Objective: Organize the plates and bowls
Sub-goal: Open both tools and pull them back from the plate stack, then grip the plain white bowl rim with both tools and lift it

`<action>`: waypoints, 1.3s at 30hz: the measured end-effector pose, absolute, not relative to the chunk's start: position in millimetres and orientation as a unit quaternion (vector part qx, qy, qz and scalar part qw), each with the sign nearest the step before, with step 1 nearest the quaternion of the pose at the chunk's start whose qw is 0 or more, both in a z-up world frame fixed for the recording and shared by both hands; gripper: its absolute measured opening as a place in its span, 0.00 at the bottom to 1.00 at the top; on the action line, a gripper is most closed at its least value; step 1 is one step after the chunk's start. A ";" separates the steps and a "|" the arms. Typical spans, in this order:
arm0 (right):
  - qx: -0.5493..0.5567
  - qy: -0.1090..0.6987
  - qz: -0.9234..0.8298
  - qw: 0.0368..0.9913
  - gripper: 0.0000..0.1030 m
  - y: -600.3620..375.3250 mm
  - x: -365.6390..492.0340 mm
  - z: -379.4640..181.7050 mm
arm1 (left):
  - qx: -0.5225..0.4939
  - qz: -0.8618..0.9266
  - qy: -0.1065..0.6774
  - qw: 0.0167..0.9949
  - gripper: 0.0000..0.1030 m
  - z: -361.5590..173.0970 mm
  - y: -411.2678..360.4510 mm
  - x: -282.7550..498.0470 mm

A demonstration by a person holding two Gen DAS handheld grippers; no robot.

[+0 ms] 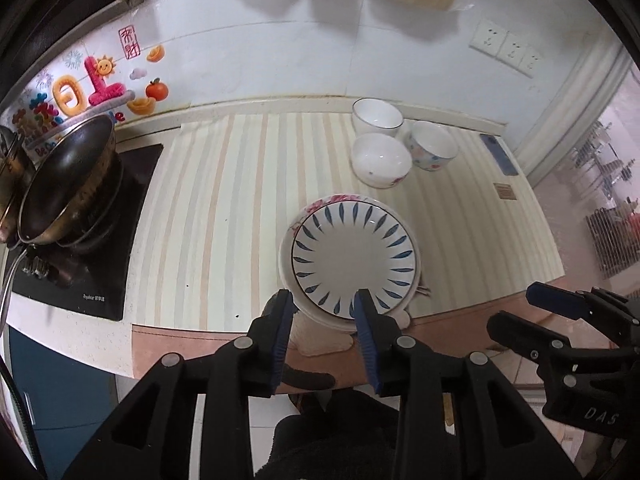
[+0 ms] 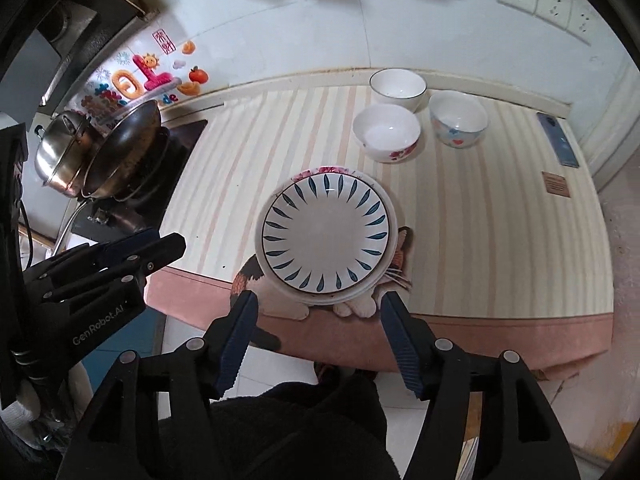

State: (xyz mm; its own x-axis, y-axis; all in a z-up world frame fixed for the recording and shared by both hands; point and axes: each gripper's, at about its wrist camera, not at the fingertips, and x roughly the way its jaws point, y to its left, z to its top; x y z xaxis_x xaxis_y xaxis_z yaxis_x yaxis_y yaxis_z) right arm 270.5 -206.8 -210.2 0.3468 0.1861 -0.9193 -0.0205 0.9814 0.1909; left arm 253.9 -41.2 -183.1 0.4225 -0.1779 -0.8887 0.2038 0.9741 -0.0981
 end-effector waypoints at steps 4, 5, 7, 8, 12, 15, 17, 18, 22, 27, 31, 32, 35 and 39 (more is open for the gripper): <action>0.086 0.566 0.057 0.818 0.65 -211.9 264.9 -202.7 | 0.006 -0.117 0.517 0.848 0.54 -177.9 -42.0 253.2; 0.091 0.565 0.056 0.818 0.65 -215.0 265.9 -202.2 | 0.006 -0.114 0.514 0.850 0.55 -177.2 -43.0 254.9; 0.099 0.565 0.057 0.817 0.65 -221.2 271.8 -204.0 | 0.007 -0.108 0.516 0.850 0.55 -180.2 -45.7 262.3; 0.104 0.565 0.057 0.816 0.65 -225.3 277.0 -206.0 | 0.003 -0.101 0.517 0.850 0.55 -182.9 -47.2 269.1; 0.126 0.566 0.059 0.813 0.65 -248.5 308.4 -223.3 | -0.014 -0.076 0.527 0.846 0.55 -200.6 -54.5 305.7; 0.145 0.565 0.049 0.811 0.65 -278.2 347.9 -246.5 | -0.025 -0.052 0.534 0.844 0.55 -218.2 -64.2 346.2; 0.152 0.568 0.041 0.808 0.65 -295.5 376.9 -263.4 | -0.040 -0.040 0.544 0.837 0.55 -232.5 -73.4 380.6; 0.157 0.569 0.040 0.806 0.65 -302.6 390.3 -271.6 | -0.048 -0.034 0.549 0.834 0.55 -238.9 -77.3 394.8; 0.185 0.584 0.045 0.789 0.65 -334.8 460.0 -312.9 | -0.077 -0.026 0.578 0.812 0.55 -270.6 -95.4 456.1; 0.204 0.603 0.066 0.769 0.65 -351.9 527.8 -358.5 | -0.092 -0.028 0.619 0.779 0.54 -316.7 -119.2 517.5; 0.216 0.619 0.079 0.751 0.60 -356.1 563.8 -395.4 | -0.098 -0.041 0.648 0.754 0.45 -350.2 -138.3 546.7; 0.218 0.621 0.082 0.748 0.57 -355.7 569.4 -402.4 | -0.086 -0.041 0.656 0.749 0.31 -359.5 -145.8 552.7; 0.218 0.640 0.089 0.731 0.24 -351.9 586.7 -427.3 | -0.063 -0.049 0.666 0.742 0.15 -375.2 -159.5 560.5; 0.205 0.640 0.087 0.736 0.17 -345.8 591.5 -439.5 | -0.030 -0.045 0.656 0.753 0.11 -377.6 -170.1 557.5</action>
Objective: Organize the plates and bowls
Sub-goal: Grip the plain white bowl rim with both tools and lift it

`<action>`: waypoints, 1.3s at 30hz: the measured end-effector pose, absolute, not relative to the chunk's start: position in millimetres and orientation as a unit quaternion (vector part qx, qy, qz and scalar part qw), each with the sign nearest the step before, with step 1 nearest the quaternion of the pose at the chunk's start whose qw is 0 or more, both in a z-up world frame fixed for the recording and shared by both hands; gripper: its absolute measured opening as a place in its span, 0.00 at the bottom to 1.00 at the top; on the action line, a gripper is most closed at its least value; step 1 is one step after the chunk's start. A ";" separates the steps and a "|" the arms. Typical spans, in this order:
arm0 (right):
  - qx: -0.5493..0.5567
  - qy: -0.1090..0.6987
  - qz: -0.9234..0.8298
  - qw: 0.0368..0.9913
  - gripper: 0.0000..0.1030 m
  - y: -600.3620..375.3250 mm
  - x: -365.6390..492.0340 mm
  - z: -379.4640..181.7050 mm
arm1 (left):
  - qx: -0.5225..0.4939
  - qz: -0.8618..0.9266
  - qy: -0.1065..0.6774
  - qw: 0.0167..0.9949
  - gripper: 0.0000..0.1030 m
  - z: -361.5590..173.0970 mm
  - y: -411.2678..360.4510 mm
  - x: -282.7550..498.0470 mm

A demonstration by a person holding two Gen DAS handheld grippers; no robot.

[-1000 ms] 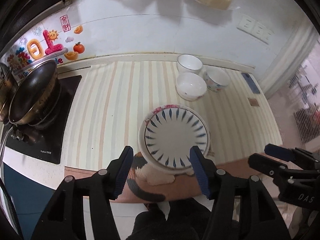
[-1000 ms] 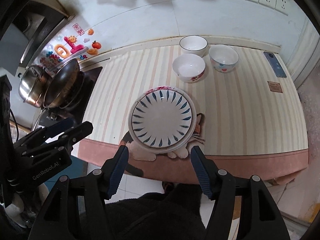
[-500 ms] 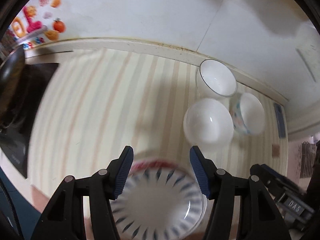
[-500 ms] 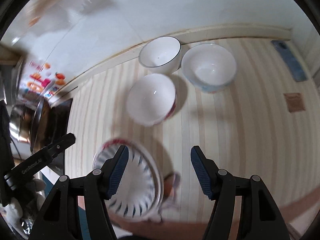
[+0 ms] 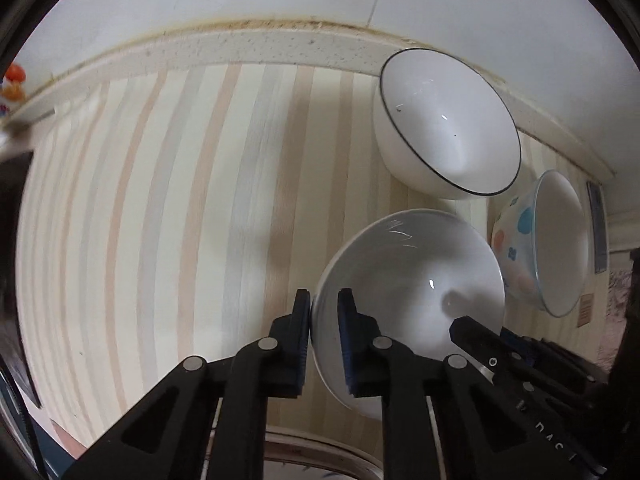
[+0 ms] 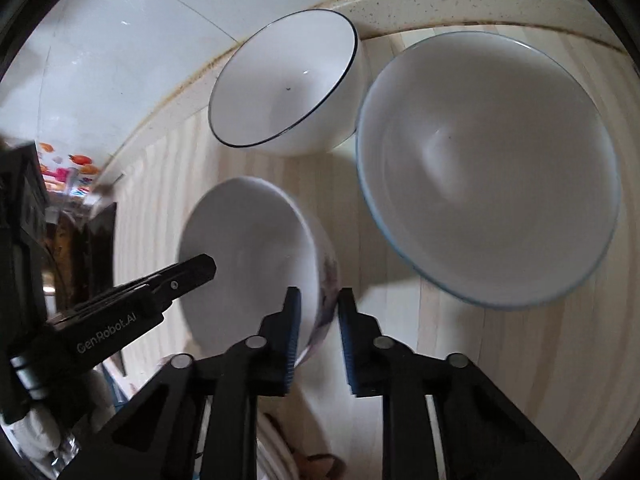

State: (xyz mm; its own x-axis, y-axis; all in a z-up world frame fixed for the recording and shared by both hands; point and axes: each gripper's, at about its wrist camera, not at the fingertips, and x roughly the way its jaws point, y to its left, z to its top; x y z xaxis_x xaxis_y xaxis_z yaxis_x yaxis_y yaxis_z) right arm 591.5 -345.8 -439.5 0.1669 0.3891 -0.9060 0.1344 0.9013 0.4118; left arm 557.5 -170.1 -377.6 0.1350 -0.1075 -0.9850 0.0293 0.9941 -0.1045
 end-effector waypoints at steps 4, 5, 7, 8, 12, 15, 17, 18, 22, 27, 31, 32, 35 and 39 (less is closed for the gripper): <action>0.195 0.642 0.090 0.736 0.17 -341.2 585.3 -438.3 | -0.023 -0.045 0.648 0.760 0.11 -372.3 -174.2 549.2; 0.195 0.640 0.091 0.738 0.17 -340.7 583.0 -436.7 | -0.021 -0.046 0.643 0.764 0.11 -367.1 -174.8 543.4; 0.193 0.638 0.094 0.740 0.17 -340.4 577.9 -431.0 | -0.018 -0.050 0.636 0.769 0.11 -357.6 -177.7 535.2; 0.195 0.637 0.094 0.740 0.17 -341.1 573.8 -426.9 | -0.017 -0.053 0.634 0.771 0.11 -351.7 -179.7 529.0; 0.198 0.633 0.099 0.741 0.17 -345.3 552.3 -409.1 | -0.018 -0.064 0.628 0.776 0.11 -329.0 -186.5 505.1; 0.197 0.633 0.099 0.742 0.17 -350.9 529.6 -394.2 | -0.017 -0.078 0.623 0.778 0.11 -314.9 -193.7 481.7; 0.200 0.634 0.098 0.741 0.17 -357.6 511.6 -386.1 | -0.020 -0.090 0.623 0.777 0.11 -309.9 -200.5 466.4; 0.200 0.634 0.097 0.741 0.17 -361.9 503.4 -382.7 | -0.022 -0.096 0.624 0.775 0.11 -308.5 -204.2 457.8; 0.199 0.638 0.085 0.739 0.17 -386.3 461.5 -375.1 | -0.021 -0.119 0.631 0.767 0.11 -311.9 -223.7 437.9; 0.210 0.650 0.064 0.728 0.17 -408.8 417.1 -387.1 | -0.008 -0.142 0.646 0.750 0.11 -332.3 -249.5 412.9; 0.227 0.659 0.043 0.716 0.17 -425.4 388.8 -407.4 | 0.005 -0.153 0.657 0.738 0.11 -350.1 -265.9 402.7; 0.226 0.660 0.038 0.716 0.17 -427.4 384.5 -410.3 | 0.011 -0.155 0.660 0.735 0.11 -354.6 -270.6 399.7; 0.226 0.660 0.026 0.716 0.17 -435.2 374.1 -418.8 | 0.024 -0.156 0.663 0.732 0.11 -363.8 -281.0 393.1; 0.231 0.659 0.015 0.716 0.17 -444.2 364.8 -426.1 | 0.034 -0.160 0.668 0.726 0.11 -371.1 -290.4 388.1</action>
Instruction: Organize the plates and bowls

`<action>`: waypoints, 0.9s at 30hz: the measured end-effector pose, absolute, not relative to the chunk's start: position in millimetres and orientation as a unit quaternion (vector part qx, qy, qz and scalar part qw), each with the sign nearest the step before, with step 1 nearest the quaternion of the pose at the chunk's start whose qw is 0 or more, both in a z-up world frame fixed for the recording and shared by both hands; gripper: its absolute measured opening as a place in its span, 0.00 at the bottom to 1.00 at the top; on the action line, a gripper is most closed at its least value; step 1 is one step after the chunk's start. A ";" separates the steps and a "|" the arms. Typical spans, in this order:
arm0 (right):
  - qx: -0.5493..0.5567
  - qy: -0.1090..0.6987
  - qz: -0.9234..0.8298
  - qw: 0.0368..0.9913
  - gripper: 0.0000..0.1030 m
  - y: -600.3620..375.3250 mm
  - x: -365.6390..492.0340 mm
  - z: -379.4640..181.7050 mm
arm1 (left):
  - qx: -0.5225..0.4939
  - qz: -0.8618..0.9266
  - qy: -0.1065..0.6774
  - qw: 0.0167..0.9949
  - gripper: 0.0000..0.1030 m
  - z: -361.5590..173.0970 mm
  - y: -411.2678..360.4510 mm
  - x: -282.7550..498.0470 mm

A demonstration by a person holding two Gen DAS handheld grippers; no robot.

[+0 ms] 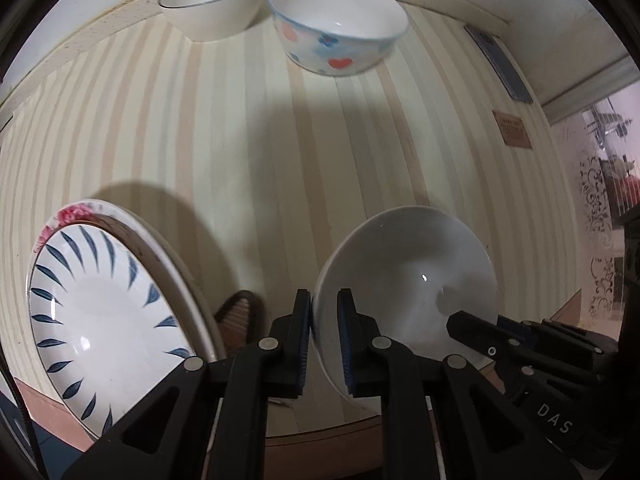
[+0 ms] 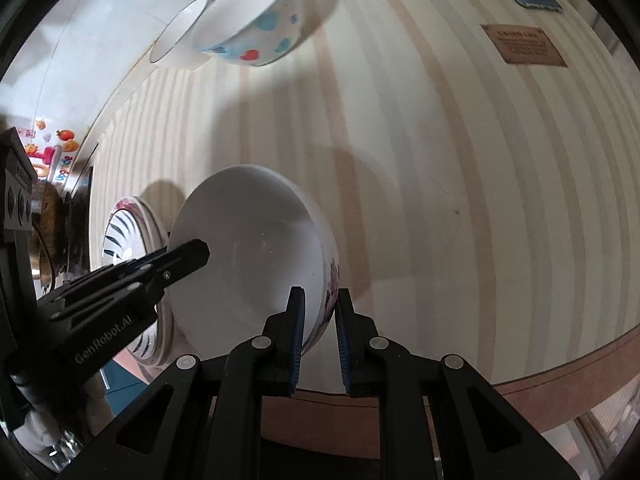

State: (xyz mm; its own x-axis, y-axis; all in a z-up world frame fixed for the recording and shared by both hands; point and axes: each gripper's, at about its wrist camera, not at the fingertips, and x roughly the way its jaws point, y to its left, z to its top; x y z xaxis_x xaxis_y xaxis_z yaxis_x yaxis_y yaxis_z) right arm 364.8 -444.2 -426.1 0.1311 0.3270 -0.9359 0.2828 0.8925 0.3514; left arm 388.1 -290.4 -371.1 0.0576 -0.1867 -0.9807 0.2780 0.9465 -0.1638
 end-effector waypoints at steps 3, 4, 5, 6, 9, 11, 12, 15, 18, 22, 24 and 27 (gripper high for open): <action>0.238 0.658 0.013 0.714 0.17 -448.7 362.9 -429.9 | 0.041 -0.159 0.667 0.727 0.11 -375.2 -294.5 386.2; 0.240 0.658 0.014 0.713 0.17 -450.8 363.7 -430.6 | 0.045 -0.159 0.665 0.729 0.11 -374.6 -296.0 386.1; 0.242 0.658 0.014 0.713 0.16 -451.9 363.7 -431.0 | 0.045 -0.159 0.665 0.728 0.11 -375.3 -296.7 385.4; 0.242 0.660 0.015 0.711 0.17 -449.9 365.8 -431.7 | 0.043 -0.159 0.666 0.727 0.11 -375.5 -297.2 385.5; 0.253 0.671 0.021 0.697 0.17 -448.3 370.6 -434.2 | 0.029 -0.155 0.670 0.726 0.12 -363.4 -288.3 386.7; 0.260 0.672 0.024 0.693 0.17 -455.6 370.3 -424.8 | 0.009 -0.155 0.664 0.732 0.12 -344.5 -279.1 390.6; 0.262 0.671 0.022 0.694 0.17 -459.6 370.4 -418.9 | 0.000 -0.152 0.658 0.738 0.12 -333.4 -274.5 394.6; 0.267 0.659 0.012 0.703 0.25 -476.0 379.3 -390.0 | -0.011 -0.137 0.630 0.764 0.26 -301.1 -265.0 415.2; 0.245 0.633 0.006 0.734 0.43 -483.4 408.2 -355.9 | -0.004 -0.113 0.601 0.791 0.31 -282.7 -265.7 450.7; 0.206 0.610 0.002 0.765 0.44 -483.8 471.6 -335.5 | 0.001 -0.087 0.607 0.790 0.31 -288.4 -272.4 503.0; 0.191 0.611 0.002 0.768 0.44 -483.1 499.2 -337.4 | -0.003 -0.087 0.617 0.782 0.31 -298.5 -278.0 528.3; 0.172 0.617 0.006 0.768 0.44 -481.3 548.0 -348.1 | -0.002 -0.080 0.642 0.762 0.31 -320.4 -284.7 558.4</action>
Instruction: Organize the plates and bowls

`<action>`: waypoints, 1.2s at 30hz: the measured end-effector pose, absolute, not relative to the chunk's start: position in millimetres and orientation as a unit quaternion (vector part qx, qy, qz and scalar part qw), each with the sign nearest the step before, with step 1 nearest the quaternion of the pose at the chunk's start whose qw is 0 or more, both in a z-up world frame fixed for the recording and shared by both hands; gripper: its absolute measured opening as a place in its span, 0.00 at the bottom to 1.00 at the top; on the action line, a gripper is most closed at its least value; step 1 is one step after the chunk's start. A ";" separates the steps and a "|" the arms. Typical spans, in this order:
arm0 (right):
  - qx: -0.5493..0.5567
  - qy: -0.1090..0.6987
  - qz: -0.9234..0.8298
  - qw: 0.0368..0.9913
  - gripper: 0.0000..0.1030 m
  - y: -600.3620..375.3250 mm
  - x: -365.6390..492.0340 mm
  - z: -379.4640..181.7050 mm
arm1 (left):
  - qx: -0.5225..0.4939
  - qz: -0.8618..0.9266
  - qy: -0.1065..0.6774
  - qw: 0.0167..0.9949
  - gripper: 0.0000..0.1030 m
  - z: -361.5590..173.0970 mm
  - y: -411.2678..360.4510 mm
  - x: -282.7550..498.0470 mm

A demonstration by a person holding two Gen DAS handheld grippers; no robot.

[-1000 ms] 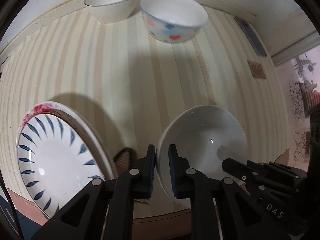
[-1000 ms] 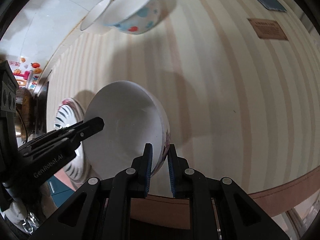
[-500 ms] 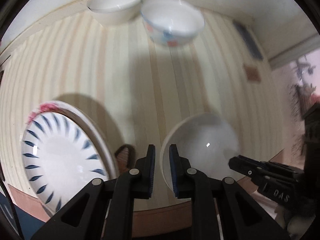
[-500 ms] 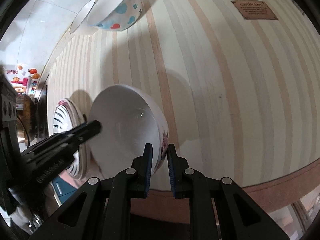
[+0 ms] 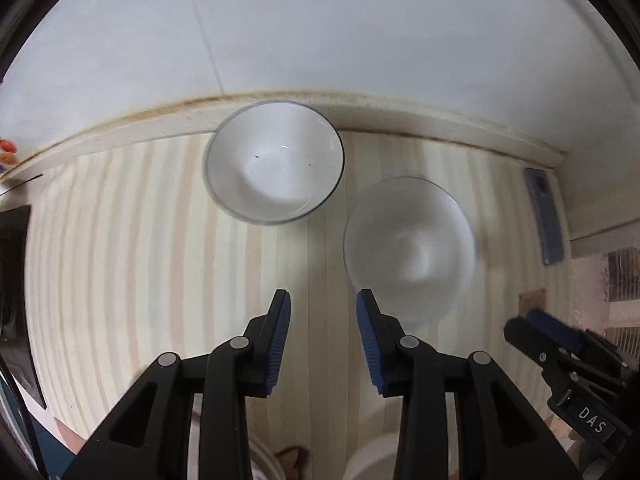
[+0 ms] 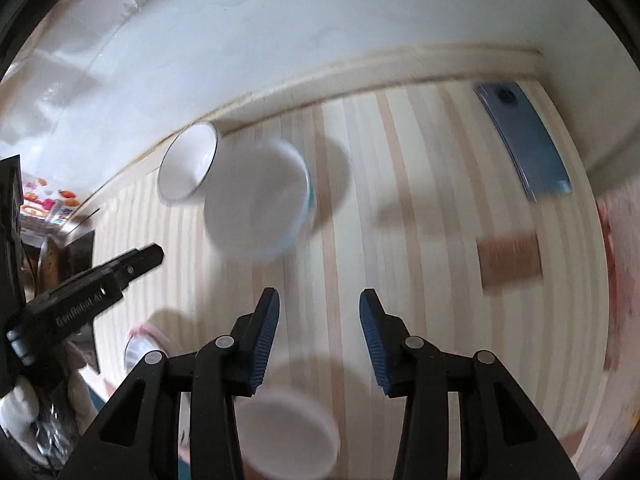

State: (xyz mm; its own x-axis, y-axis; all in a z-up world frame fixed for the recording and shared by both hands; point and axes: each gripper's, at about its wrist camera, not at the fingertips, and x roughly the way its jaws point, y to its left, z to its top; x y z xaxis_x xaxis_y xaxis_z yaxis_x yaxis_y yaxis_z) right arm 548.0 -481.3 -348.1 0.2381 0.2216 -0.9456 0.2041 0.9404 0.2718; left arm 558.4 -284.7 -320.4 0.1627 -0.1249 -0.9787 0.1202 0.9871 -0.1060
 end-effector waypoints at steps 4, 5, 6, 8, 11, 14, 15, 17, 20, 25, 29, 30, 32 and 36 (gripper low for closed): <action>0.157 0.639 0.011 0.753 0.44 -477.5 600.7 -373.5 | -0.016 -0.084 0.681 0.727 0.31 -351.0 -291.8 584.6; 0.159 0.643 0.012 0.749 0.44 -478.0 608.6 -379.1 | -0.019 -0.081 0.690 0.719 0.31 -359.2 -293.8 590.4; 0.161 0.647 0.013 0.745 0.44 -479.3 614.6 -385.2 | -0.021 -0.081 0.694 0.715 0.31 -363.7 -295.8 593.2; 0.172 0.656 0.019 0.735 0.42 -478.3 625.0 -401.4 | -0.021 -0.083 0.702 0.708 0.31 -372.1 -300.2 596.5; 0.184 0.666 0.028 0.723 0.16 -476.2 635.7 -419.5 | -0.025 -0.087 0.703 0.706 0.26 -378.6 -304.8 599.7; 0.197 0.663 0.026 0.721 0.13 -476.4 637.4 -428.5 | -0.047 -0.100 0.697 0.709 0.13 -378.9 -305.6 598.9; 0.199 0.662 0.026 0.723 0.13 -476.9 637.2 -428.7 | -0.048 -0.098 0.696 0.710 0.12 -378.7 -305.3 598.1; 0.213 0.659 0.031 0.721 0.12 -480.3 636.1 -430.0 | -0.052 -0.100 0.690 0.715 0.12 -378.1 -303.6 597.7; 0.238 0.656 0.039 0.715 0.12 -488.3 632.8 -434.2 | -0.066 -0.107 0.689 0.714 0.12 -377.2 -298.1 592.7; 0.250 0.654 0.042 0.713 0.12 -492.0 630.3 -435.8 | -0.069 -0.110 0.685 0.717 0.12 -371.3 -292.7 589.5; 0.260 0.649 0.048 0.714 0.12 -495.9 625.0 -431.5 | -0.075 -0.115 0.680 0.721 0.12 -360.6 -290.2 586.8; 0.260 0.648 0.050 0.714 0.12 -496.9 623.4 -429.5 | -0.076 -0.115 0.677 0.723 0.12 -356.2 -288.4 582.8; 0.260 0.646 0.053 0.716 0.11 -495.6 618.7 -424.0 | -0.077 -0.119 0.672 0.727 0.12 -349.9 -287.1 575.2; 0.255 0.642 0.057 0.721 0.11 -493.7 601.5 -411.3 | -0.064 -0.129 0.663 0.734 0.12 -334.8 -286.7 553.3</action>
State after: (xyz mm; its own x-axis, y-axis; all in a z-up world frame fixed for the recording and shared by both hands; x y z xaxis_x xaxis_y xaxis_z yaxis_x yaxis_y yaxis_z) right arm 601.5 -493.7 -411.3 0.1694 0.4094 -0.8965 0.2458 0.8633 0.4407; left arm 553.3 -286.7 -334.8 0.0870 -0.2742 -0.9577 0.1037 0.9586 -0.2651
